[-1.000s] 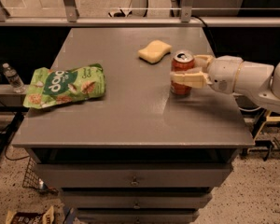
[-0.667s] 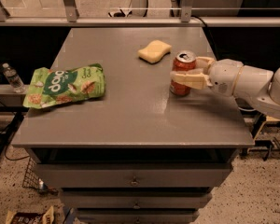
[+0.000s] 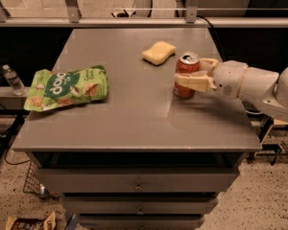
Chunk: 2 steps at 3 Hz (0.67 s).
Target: Place coke can upright
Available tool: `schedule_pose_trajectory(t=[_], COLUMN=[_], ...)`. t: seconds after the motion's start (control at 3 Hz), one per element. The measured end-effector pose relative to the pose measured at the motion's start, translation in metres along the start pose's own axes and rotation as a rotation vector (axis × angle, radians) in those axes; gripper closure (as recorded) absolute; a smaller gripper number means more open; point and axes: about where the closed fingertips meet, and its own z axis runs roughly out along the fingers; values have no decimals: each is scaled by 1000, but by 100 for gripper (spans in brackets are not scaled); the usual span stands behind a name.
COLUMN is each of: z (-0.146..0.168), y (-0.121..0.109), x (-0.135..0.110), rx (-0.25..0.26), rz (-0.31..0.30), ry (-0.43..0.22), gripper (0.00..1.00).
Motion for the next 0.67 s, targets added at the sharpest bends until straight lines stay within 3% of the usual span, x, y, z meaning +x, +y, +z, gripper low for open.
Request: schedule_pose_trajectory(t=[0.67], z=[4], y=[3], x=[-2], rx=[-9], rz=[-1], ry=[-2], gripper=[12])
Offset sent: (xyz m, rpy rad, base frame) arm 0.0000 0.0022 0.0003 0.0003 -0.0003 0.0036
